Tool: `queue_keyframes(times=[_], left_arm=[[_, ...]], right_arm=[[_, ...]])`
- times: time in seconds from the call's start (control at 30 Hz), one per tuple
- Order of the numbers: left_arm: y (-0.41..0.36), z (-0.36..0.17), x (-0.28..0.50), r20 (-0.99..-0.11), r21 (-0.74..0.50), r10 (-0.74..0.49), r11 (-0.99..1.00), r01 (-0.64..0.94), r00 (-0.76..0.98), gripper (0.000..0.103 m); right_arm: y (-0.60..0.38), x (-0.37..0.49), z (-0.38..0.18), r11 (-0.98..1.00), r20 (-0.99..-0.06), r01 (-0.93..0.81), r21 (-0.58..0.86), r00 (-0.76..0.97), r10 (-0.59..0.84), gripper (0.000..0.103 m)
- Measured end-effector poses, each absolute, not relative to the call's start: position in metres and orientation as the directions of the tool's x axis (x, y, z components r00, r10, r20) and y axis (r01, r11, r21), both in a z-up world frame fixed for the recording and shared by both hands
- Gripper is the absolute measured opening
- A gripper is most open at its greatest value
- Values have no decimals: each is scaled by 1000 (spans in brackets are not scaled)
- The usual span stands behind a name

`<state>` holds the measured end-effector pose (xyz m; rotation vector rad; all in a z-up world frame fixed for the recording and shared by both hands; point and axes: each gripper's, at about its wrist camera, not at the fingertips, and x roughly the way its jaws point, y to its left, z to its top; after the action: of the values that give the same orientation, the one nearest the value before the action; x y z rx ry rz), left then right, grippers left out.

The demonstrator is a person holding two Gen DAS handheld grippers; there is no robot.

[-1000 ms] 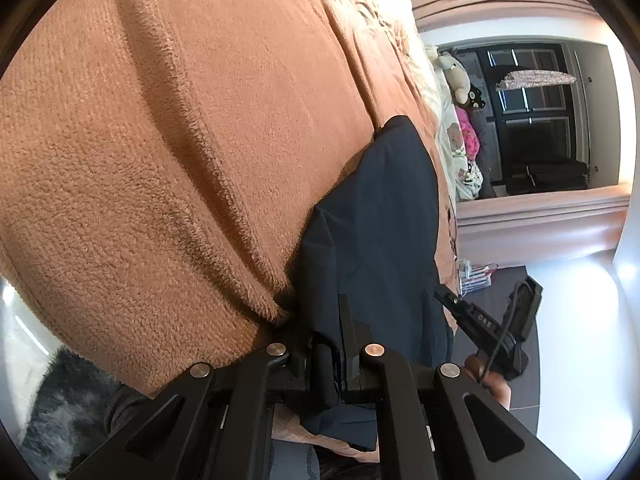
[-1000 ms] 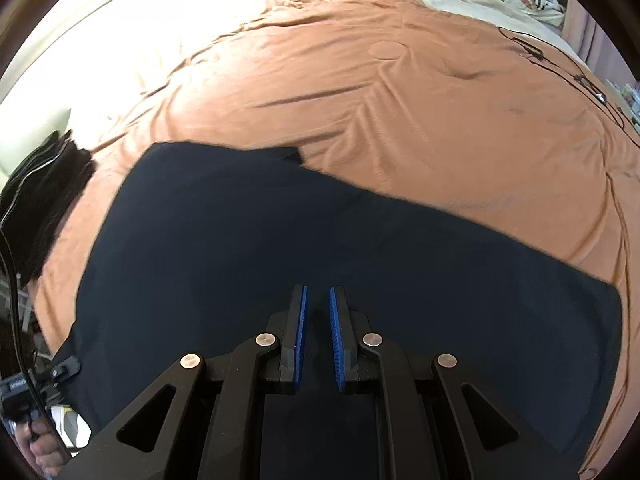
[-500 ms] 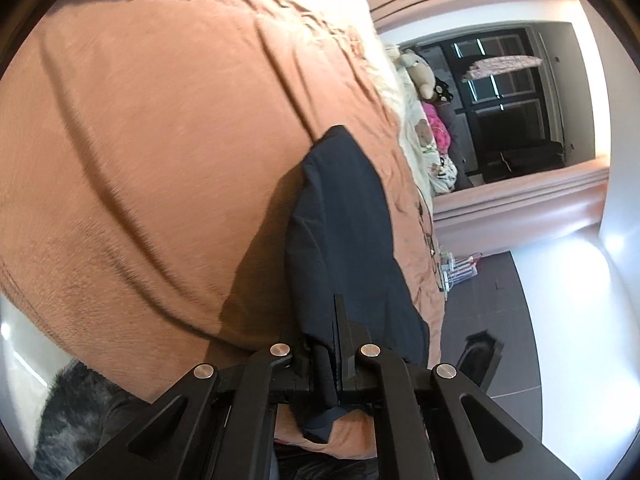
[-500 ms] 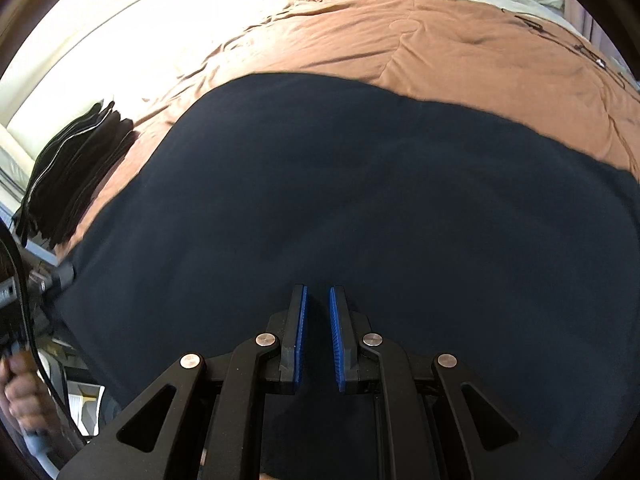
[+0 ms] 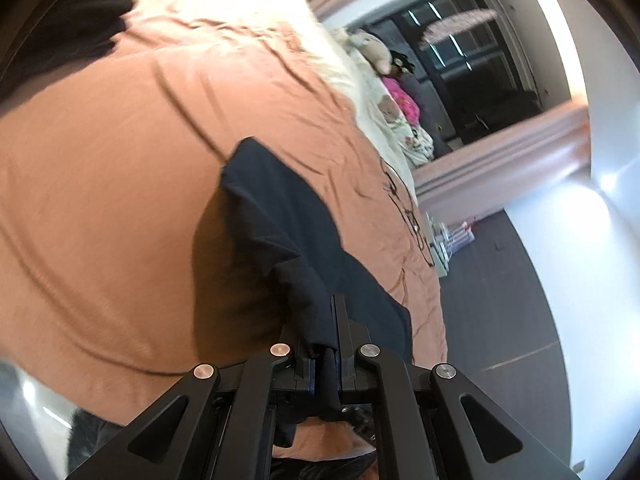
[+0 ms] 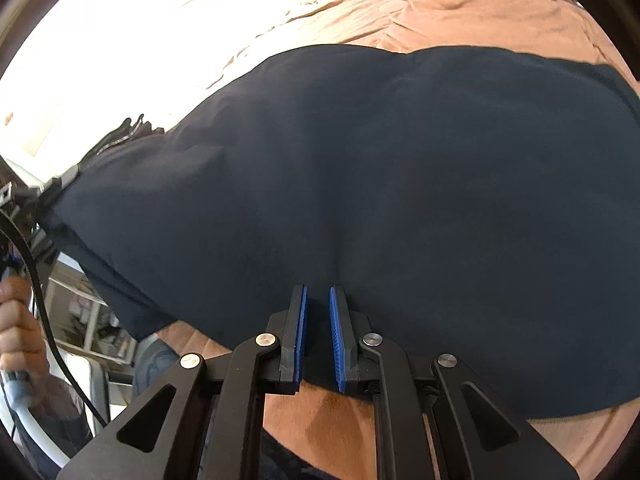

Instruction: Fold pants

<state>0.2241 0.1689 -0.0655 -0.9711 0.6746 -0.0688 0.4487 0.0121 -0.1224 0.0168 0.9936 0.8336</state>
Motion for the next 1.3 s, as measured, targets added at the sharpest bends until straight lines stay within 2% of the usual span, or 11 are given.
queue_keyframes(times=[0.33, 0.67, 1.0, 1.3], left_arm=[[116, -18, 279, -519, -712, -393, 690, -130, 759, 5], [36, 12, 334, -554, -644, -466, 765, -1, 690, 6], [-57, -4, 384, -613, -604, -543, 790, 102, 573, 6], [-134, -50, 414, -701, -560, -568, 813, 160, 431, 6]], right_arm=[[-21, 460, -120, 655, -684, -594, 466, 228, 693, 9], [-109, 466, -88, 652, -569, -527, 544, 339, 749, 9], [-214, 447, -79, 695, -526, -423, 582, 455, 718, 9], [-262, 419, -81, 725, -516, -334, 603, 529, 673, 9]])
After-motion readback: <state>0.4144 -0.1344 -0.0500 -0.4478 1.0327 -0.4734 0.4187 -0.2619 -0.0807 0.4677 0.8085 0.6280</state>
